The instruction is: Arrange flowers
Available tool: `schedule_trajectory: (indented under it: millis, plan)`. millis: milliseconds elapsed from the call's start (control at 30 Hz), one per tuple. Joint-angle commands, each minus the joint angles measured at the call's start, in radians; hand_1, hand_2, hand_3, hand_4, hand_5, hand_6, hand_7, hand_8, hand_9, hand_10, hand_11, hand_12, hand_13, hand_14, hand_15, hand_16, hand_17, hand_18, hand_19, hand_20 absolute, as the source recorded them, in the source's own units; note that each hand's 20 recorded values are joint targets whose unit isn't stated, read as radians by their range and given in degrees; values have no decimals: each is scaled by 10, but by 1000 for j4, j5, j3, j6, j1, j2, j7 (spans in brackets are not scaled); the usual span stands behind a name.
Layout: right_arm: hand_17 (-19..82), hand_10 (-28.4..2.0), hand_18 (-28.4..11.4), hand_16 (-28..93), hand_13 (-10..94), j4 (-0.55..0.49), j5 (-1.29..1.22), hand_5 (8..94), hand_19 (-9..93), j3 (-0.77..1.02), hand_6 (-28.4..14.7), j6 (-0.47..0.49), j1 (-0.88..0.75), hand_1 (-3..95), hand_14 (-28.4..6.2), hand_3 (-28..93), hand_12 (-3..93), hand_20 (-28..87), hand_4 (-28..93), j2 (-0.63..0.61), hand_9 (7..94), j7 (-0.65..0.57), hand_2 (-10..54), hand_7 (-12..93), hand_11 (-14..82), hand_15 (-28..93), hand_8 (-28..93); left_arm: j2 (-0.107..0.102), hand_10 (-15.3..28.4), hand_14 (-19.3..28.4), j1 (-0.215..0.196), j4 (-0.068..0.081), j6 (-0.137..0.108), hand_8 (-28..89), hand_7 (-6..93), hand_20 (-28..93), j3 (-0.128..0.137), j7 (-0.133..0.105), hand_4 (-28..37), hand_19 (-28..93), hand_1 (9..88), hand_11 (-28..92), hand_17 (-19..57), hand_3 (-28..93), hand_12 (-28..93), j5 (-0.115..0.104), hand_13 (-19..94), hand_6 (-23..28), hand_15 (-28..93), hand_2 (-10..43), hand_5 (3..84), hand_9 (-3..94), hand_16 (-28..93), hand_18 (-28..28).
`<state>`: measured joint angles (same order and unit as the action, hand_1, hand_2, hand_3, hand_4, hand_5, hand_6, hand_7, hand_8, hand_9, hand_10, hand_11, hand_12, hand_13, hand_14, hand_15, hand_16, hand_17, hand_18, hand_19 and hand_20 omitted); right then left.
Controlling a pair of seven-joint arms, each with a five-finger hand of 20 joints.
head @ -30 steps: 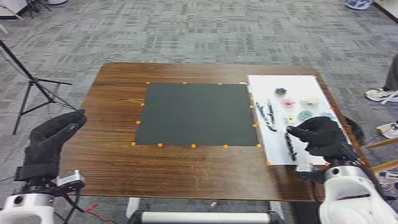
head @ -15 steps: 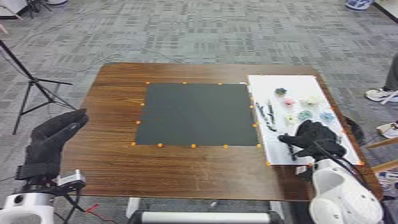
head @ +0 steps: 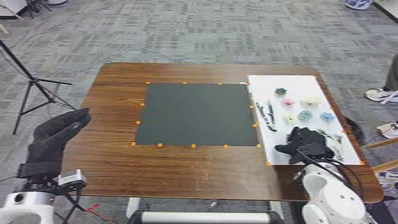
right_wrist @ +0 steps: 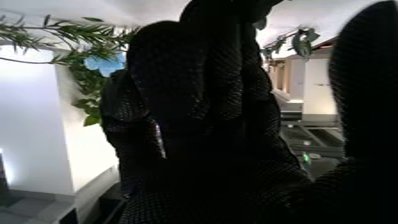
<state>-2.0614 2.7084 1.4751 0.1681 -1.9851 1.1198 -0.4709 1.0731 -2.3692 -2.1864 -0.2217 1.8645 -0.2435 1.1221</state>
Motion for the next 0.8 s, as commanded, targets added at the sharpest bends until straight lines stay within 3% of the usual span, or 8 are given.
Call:
schedule_trajectory:
  millis: [33, 100, 233, 333, 467, 600, 800]
  plan:
    - [455, -113, -226, 341, 878, 48, 7, 643, 866, -9, -25, 10, -11, 400, -31, 645, 310, 445, -225, -6, 819, -55, -95, 372, 390, 527, 79, 5, 122, 162, -4, -15, 19, -92, 186, 161, 9, 13, -172, 55, 331, 200, 53, 656, 101, 6, 357, 21, 152, -95, 473, 474, -9, 104]
    - [461, -111, -222, 346, 887, 41, -9, 637, 869, -1, -13, 9, -19, 456, -26, 614, 310, 442, -231, 1, 822, -64, -95, 372, 391, 524, 185, 5, 121, 162, -3, -15, 22, -91, 186, 161, 8, 15, -172, 55, 331, 200, 53, 656, 102, 2, 357, 21, 153, -95, 473, 473, -9, 104]
    - [466, -79, -219, 358, 889, 29, -31, 631, 865, 13, -5, 35, -22, 576, -23, 598, 485, 449, -220, 8, 853, -72, -95, 392, 261, 519, 205, 7, 122, 163, -3, -14, 26, -91, 186, 161, 7, 15, -172, 54, 331, 200, 53, 656, 102, 1, 358, 20, 155, -95, 472, 474, -9, 104]
    - [465, -70, -219, 371, 885, 29, -32, 628, 861, 15, -1, 14, -28, 602, -21, 623, 535, 459, -220, 9, 865, -62, -95, 404, 226, 535, 206, 8, 122, 163, -6, -15, 28, -91, 185, 161, 9, 14, -172, 54, 330, 200, 52, 656, 101, 2, 357, 21, 154, -95, 472, 474, -9, 104]
    - [480, -71, -221, 381, 894, 26, -40, 652, 872, 18, 7, -10, -27, 598, -14, 638, 520, 474, -199, 10, 868, -52, -95, 424, 292, 579, 208, 11, 122, 162, -8, -17, 30, -90, 185, 161, 9, 13, -172, 55, 331, 200, 52, 656, 101, 0, 357, 20, 153, -95, 471, 473, -9, 105]
    - [492, -70, -221, 384, 904, 13, -70, 666, 877, 18, 9, -71, -20, 594, -12, 652, 511, 475, -188, 10, 874, -54, -95, 428, 304, 585, 207, 11, 123, 163, -9, -18, 28, -90, 184, 161, 9, 16, -171, 55, 330, 200, 51, 656, 102, -5, 357, 20, 153, -95, 470, 473, -9, 104]
    - [509, -65, -219, 391, 917, -39, -131, 682, 885, 24, 7, -69, 20, 588, -4, 662, 507, 475, -176, 2, 886, -65, -95, 429, 305, 583, 204, 3, 123, 163, -14, -10, 21, -90, 185, 161, 18, 19, -171, 55, 331, 200, 50, 656, 101, -8, 356, 20, 152, -95, 470, 473, -8, 105]
